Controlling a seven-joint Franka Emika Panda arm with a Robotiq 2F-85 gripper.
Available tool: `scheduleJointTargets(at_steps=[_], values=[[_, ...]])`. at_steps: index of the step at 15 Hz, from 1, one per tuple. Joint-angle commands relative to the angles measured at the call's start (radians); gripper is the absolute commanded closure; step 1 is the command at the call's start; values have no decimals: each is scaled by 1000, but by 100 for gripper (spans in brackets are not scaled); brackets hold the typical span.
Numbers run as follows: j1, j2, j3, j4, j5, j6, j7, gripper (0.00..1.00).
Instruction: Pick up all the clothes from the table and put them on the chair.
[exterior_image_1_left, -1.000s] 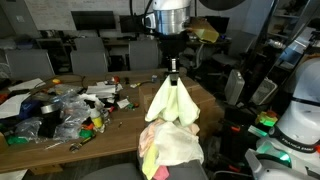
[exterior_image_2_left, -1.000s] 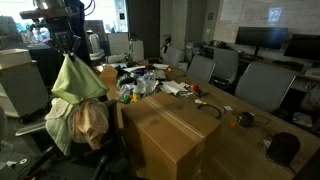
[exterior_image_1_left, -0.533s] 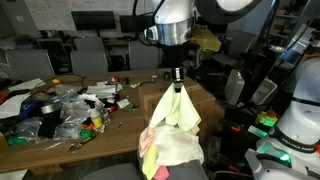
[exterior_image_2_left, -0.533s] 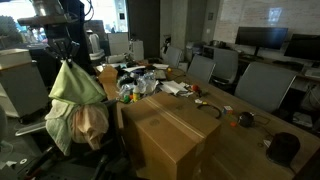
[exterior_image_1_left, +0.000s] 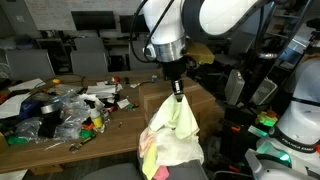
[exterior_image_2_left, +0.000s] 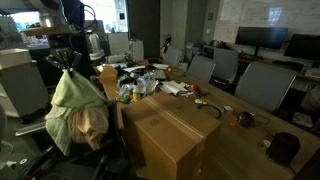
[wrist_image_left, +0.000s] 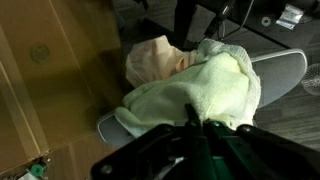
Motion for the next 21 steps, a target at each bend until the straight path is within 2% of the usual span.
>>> scheduleJointTargets(at_steps=[1, 10, 18, 19, 20, 21], values=[[7, 67, 13, 43, -29, -38, 15, 99], [15, 148, 21, 88, -15, -93, -5, 99], [19, 141, 22, 104, -29, -85, 7, 99], [17, 135, 20, 105, -25, -86, 8, 72], [15, 131, 18, 107, -23, -86, 10, 71], [13, 128, 16, 109, -21, -90, 9, 65]])
